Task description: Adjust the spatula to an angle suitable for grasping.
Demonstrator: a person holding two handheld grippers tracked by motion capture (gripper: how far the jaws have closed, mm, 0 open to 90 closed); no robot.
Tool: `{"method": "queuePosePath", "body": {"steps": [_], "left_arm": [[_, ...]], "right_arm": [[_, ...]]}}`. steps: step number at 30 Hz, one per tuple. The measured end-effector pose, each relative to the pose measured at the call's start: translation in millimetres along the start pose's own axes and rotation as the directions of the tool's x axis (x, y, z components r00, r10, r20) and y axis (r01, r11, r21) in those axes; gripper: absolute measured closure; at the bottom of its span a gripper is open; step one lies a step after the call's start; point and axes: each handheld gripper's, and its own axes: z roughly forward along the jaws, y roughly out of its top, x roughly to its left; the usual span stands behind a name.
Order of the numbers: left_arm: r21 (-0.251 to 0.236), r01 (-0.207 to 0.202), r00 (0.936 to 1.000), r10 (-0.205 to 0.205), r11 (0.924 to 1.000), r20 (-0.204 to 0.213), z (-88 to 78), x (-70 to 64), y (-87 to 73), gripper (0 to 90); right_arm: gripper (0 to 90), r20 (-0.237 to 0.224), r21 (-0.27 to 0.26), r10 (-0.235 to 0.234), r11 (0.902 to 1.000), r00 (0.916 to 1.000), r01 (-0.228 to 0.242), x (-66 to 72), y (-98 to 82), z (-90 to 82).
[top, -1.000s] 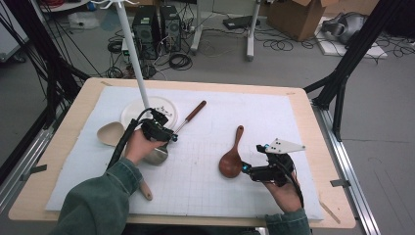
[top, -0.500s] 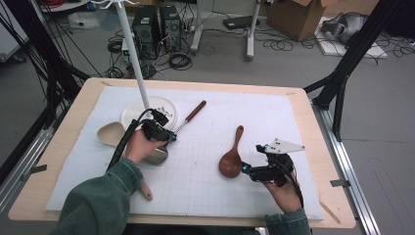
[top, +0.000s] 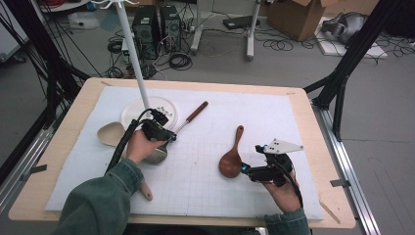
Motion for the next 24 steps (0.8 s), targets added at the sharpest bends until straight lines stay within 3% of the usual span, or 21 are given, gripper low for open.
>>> {"method": "queuePosePath", "body": {"steps": [4,17,24], "left_arm": [[0.003,-0.019,0.9998,0.019,0.9998,0.007,0.6,-3.4,0.8,83.3],[0.023,-0.068,0.9976,0.068,0.9974,0.015,-2.6,-6.7,0.7,83.6],[0.002,-0.094,0.9951,0.094,0.9956,0.032,-8.0,-10.5,2.0,83.6]], "right_arm": [[14.8,-0.001,0.001,-0.001,1.0,1.0,0.001,-0.3,-0.2,0.2],[14.8,0.0,0.004,0.0,1.0,1.0,0.0,-0.4,-0.8,1.3],[14.8,0.0,0.005,0.0,1.0,1.0,0.0,-0.5,-0.8,1.5]]}}
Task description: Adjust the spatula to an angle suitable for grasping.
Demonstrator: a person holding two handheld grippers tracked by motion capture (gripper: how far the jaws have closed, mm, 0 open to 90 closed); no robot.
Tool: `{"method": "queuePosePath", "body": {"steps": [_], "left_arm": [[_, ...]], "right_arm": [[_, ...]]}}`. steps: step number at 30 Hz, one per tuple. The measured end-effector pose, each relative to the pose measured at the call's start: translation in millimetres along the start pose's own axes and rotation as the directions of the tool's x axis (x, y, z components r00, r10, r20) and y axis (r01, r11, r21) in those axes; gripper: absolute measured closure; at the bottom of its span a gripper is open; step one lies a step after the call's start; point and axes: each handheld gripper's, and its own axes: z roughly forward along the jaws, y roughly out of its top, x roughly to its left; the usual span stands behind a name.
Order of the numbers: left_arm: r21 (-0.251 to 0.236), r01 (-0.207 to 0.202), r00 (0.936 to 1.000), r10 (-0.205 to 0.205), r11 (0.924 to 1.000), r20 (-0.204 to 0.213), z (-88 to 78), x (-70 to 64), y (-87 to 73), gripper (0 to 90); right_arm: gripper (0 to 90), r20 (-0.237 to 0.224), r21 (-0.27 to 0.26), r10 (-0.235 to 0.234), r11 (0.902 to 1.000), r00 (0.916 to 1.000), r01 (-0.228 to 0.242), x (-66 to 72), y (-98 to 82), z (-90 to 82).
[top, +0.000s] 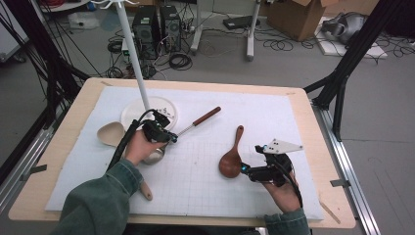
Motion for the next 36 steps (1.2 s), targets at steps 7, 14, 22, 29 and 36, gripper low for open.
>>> {"method": "queuePosePath", "body": {"steps": [7,14,22,29,36], "left_arm": [[-0.024,-0.04,0.9987,0.041,0.9989,0.032,-7.9,-6.9,2.1,83.6],[-0.06,-0.073,0.9949,0.077,0.9956,0.066,-20.0,-14.3,3.3,83.6],[-0.106,-0.113,0.9866,0.124,0.9879,0.106,-34.7,-26.9,4.6,83.6],[-0.134,-0.154,0.975,0.173,0.9789,0.14,-43.2,-39.3,4.4,83.6],[-0.156,-0.16,0.9695,0.185,0.9746,0.161,-48.2,-46.8,1.5,83.6]], "right_arm": [[14.8,-0.001,0.005,0.0,1.0,1.0,0.0,1.1,0.2,1.4],[14.8,-0.012,-0.001,-0.004,1.0,0.9999,0.004,3.2,2.5,4.4],[15.4,-0.038,-0.008,-0.003,1.0,0.9993,0.003,9.6,17.2,8.7],[15.5,-0.044,-0.025,0.0,0.9997,0.9991,-0.001,15.1,36.8,15.3],[16.1,-0.059,-0.026,0.001,0.9997,0.9983,-0.002,20.8,61.3,24.6]]}}
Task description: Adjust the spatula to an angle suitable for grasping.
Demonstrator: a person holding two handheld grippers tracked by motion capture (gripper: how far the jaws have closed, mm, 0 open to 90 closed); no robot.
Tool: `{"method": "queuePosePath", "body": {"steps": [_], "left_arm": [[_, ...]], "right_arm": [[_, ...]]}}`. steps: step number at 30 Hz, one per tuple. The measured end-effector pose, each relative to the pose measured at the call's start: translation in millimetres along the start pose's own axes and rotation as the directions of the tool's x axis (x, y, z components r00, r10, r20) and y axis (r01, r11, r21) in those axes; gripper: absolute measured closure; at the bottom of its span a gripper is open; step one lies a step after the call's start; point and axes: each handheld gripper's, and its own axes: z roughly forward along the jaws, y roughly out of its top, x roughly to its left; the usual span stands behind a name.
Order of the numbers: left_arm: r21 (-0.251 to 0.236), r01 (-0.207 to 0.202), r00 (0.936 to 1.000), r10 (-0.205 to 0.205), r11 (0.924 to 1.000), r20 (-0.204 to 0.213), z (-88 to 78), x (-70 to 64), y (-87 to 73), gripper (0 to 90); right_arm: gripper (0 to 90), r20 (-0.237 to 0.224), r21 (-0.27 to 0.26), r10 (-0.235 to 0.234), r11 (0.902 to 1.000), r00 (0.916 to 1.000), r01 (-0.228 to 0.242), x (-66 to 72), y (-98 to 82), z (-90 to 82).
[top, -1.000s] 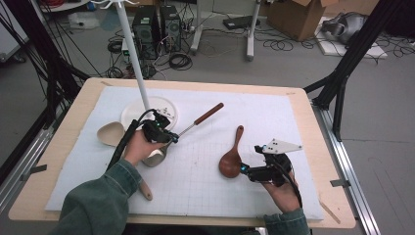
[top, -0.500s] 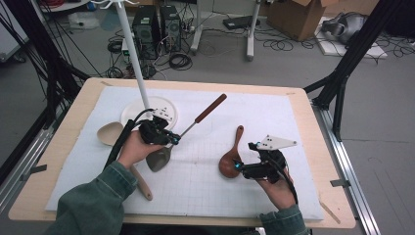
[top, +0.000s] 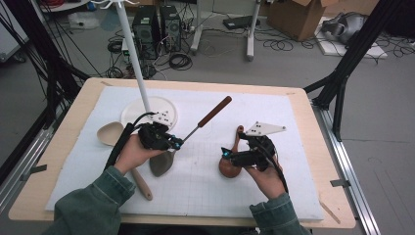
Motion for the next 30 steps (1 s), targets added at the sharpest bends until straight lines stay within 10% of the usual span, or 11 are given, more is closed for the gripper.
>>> {"method": "queuePosePath", "body": {"steps": [30], "left_arm": [[-0.025,-0.046,0.9976,0.047,0.9986,0.05,1.8,-17.3,7.9,83.6]], "right_arm": [[45.7,-0.054,-0.107,0.102,0.9885,0.9933,-0.107,9.0,61.6,28.9]]}}
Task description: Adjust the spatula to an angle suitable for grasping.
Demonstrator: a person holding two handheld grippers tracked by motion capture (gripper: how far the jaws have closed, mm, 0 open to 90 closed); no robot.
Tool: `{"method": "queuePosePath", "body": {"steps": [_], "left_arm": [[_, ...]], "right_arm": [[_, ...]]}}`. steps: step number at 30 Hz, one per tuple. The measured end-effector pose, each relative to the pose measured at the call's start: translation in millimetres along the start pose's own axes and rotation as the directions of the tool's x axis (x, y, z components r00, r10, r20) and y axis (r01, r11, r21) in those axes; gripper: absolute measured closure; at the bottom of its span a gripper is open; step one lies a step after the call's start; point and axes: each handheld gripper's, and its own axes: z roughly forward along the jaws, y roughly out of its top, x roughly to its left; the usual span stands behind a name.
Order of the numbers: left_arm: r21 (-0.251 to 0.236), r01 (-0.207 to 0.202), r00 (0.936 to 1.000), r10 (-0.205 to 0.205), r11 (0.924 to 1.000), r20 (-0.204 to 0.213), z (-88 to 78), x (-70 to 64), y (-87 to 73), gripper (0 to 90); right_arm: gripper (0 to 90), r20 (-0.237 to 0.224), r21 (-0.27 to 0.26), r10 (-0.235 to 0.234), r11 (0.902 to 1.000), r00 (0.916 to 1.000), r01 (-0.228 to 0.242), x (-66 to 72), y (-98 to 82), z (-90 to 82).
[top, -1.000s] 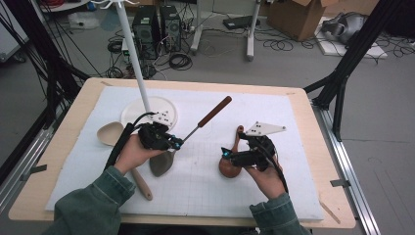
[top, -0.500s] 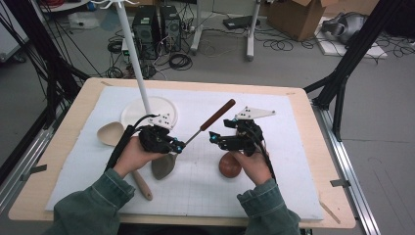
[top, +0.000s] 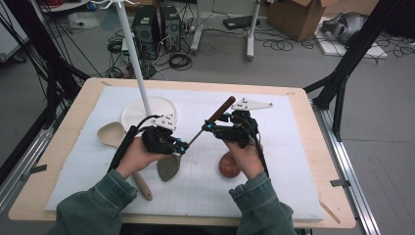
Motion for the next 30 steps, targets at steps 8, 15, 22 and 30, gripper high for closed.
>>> {"method": "queuePosePath", "body": {"steps": [8,15,22,30], "left_arm": [[-0.01,0.007,1.0,-0.007,0.9999,0.002,-0.4,-1.3,0.9,83.6],[-0.027,0.008,0.9998,-0.008,0.9996,0.017,-5.3,-0.5,0.4,83.1],[-0.052,0.014,0.9988,-0.012,0.9986,0.047,-12.0,1.2,0.1,81.7],[-0.124,0.029,0.9945,-0.016,0.9919,0.104,-25.3,2.4,1.8,74.3]], "right_arm": [[54.3,-0.011,0.02,0.022,0.9996,0.9997,-0.021,2.2,6.0,5.5],[61.1,-0.09,0.029,0.049,0.9985,0.9947,-0.046,1.3,16.2,4.1],[66.6,-0.171,-0.003,0.056,0.9983,0.9837,-0.058,2.6,20.4,3.5],[73.2,-0.295,-0.012,0.025,0.9995,0.9552,-0.03,12.7,36.0,3.1]]}}
